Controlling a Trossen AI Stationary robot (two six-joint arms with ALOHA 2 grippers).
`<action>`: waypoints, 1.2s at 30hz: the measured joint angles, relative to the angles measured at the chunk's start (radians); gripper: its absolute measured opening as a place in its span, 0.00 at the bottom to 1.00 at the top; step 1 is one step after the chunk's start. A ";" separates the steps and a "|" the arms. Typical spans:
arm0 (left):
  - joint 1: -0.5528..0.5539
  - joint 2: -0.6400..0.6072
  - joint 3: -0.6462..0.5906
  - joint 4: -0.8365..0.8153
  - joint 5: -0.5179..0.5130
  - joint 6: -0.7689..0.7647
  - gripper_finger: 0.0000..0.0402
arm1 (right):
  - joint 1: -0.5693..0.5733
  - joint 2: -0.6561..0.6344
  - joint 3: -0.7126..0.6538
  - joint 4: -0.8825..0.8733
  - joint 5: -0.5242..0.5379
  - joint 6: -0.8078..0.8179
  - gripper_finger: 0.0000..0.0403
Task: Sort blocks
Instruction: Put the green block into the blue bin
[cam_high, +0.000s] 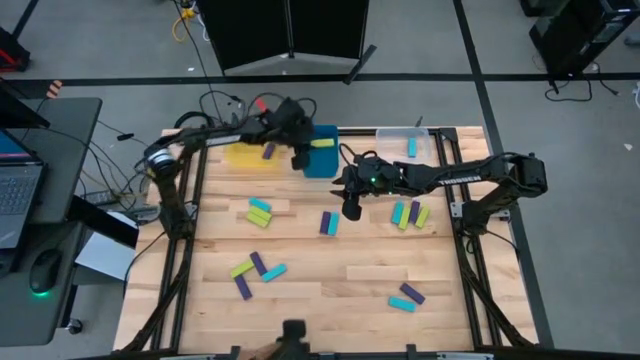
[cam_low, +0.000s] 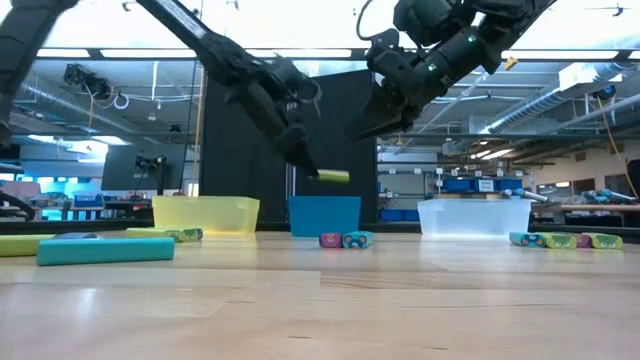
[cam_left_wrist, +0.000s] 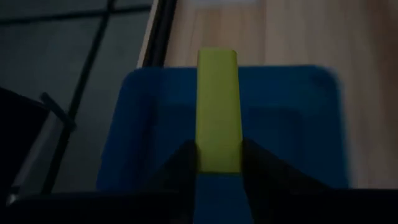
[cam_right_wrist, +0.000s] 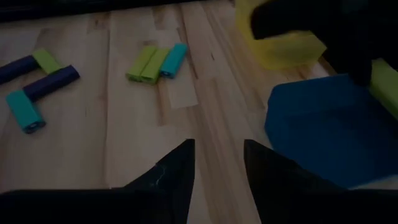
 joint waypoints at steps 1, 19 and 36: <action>0.010 0.033 0.040 -0.031 0.000 0.019 0.26 | -0.001 0.000 0.000 -0.005 0.000 0.000 0.37; 0.052 0.297 0.354 -0.281 -0.068 0.112 0.26 | -0.001 0.000 0.000 -0.050 0.000 -0.011 0.37; 0.061 0.323 0.354 -0.304 -0.077 0.112 0.26 | -0.001 0.000 0.000 -0.049 -0.001 -0.011 0.37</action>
